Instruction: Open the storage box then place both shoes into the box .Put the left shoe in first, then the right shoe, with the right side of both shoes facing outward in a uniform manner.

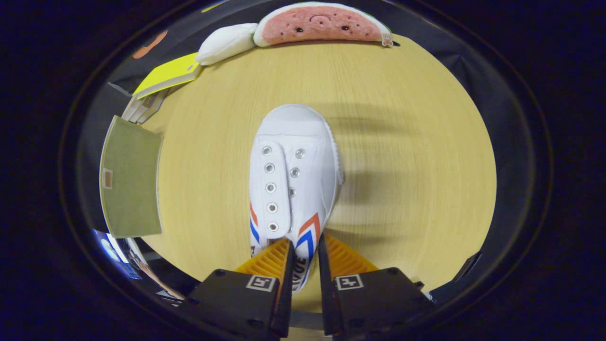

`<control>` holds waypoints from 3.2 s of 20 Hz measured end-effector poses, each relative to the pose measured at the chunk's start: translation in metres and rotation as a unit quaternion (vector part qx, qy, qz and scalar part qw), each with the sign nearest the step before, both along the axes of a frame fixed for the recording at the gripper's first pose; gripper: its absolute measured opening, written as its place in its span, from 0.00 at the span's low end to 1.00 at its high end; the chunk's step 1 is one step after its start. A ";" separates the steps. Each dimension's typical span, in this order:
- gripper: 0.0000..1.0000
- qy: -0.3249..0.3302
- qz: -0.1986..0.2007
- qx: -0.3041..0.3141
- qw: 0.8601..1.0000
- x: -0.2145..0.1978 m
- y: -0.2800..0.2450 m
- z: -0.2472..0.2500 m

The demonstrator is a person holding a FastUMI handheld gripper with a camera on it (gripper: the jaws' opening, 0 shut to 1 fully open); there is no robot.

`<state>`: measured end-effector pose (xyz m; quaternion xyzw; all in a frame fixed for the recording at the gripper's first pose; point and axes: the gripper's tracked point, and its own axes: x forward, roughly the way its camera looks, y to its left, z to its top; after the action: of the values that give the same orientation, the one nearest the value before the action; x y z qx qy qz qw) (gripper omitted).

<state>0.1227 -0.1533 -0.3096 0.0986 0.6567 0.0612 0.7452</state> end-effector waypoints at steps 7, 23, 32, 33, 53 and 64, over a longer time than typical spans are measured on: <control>0.06 -0.047 -0.035 0.025 0.998 -0.005 0.012 0.046; 0.06 -0.219 -0.020 0.048 0.974 -0.014 0.141 0.233; 0.05 -0.226 0.026 0.049 0.973 -0.022 0.273 0.244; 0.05 -0.223 0.030 0.052 0.973 -0.020 0.287 0.240; 0.06 -0.152 -0.045 -0.056 0.986 0.005 0.378 0.104; 0.85 -0.285 -0.029 -0.102 0.953 -0.001 0.371 0.174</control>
<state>0.1214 0.2172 -0.1357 0.0196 0.4167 -0.0025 0.9088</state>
